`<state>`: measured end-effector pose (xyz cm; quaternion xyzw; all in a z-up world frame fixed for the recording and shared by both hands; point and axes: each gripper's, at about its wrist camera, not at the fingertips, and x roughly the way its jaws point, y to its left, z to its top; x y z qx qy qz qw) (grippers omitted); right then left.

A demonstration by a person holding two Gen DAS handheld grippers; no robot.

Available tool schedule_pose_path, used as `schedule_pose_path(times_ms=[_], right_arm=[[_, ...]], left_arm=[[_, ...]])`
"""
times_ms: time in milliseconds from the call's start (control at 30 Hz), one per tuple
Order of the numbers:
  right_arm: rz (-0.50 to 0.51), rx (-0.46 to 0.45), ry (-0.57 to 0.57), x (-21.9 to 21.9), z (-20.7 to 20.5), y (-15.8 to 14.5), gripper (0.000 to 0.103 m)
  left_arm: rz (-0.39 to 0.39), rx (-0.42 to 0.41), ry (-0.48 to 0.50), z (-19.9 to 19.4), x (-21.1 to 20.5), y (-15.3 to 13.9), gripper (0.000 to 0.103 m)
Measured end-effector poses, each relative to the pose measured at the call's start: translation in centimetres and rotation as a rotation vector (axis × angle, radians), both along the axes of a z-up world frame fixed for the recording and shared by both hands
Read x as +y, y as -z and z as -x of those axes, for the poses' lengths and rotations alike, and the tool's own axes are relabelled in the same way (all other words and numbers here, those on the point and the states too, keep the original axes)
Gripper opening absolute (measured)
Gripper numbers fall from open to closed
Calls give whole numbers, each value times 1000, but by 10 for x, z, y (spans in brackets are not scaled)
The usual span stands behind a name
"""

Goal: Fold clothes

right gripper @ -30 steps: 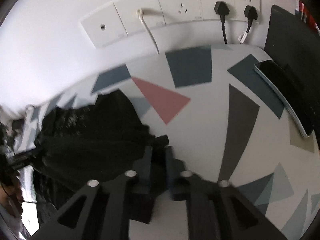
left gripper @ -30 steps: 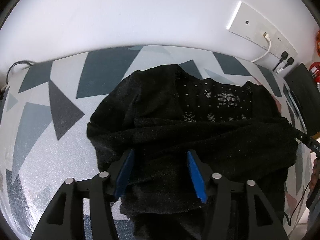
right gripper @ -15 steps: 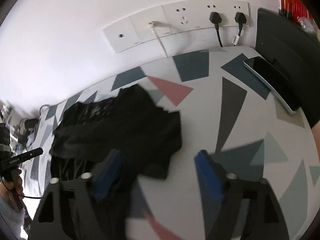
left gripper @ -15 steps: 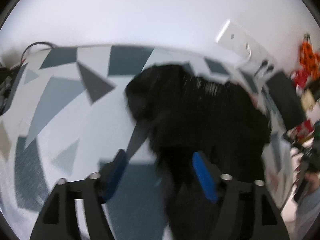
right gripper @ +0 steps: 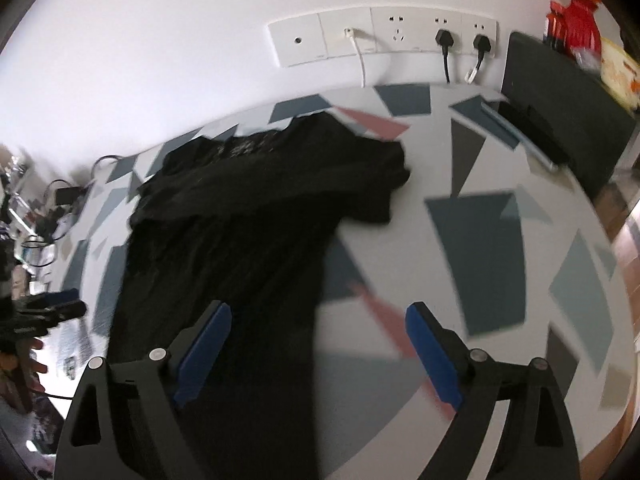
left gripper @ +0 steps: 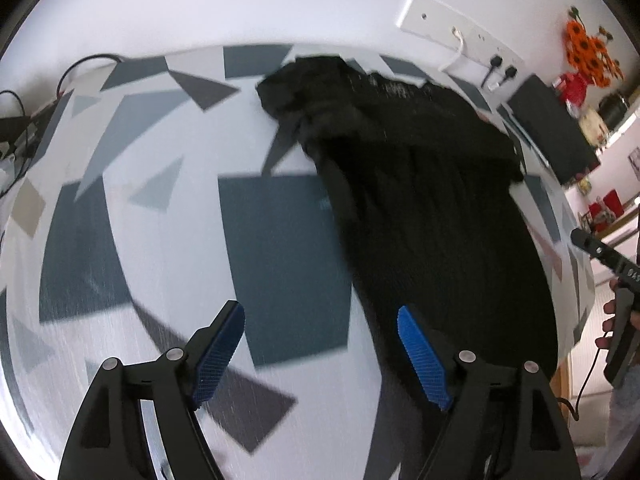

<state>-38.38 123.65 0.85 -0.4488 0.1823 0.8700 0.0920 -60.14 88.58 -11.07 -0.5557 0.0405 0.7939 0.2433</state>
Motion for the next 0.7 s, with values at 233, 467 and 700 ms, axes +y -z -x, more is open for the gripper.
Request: schedule_pose_path(times_ms=[233, 467, 700], right_arm=[[31, -64, -56, -21, -20, 18, 91], [0, -165, -88, -23, -43, 38, 91], [-46, -235, -110, -25, -48, 60, 93]], left_arm=[[107, -23, -68, -29, -2, 25, 79], [202, 7, -102, -52, 13, 34, 81], [193, 6, -165, -52, 14, 37, 87]])
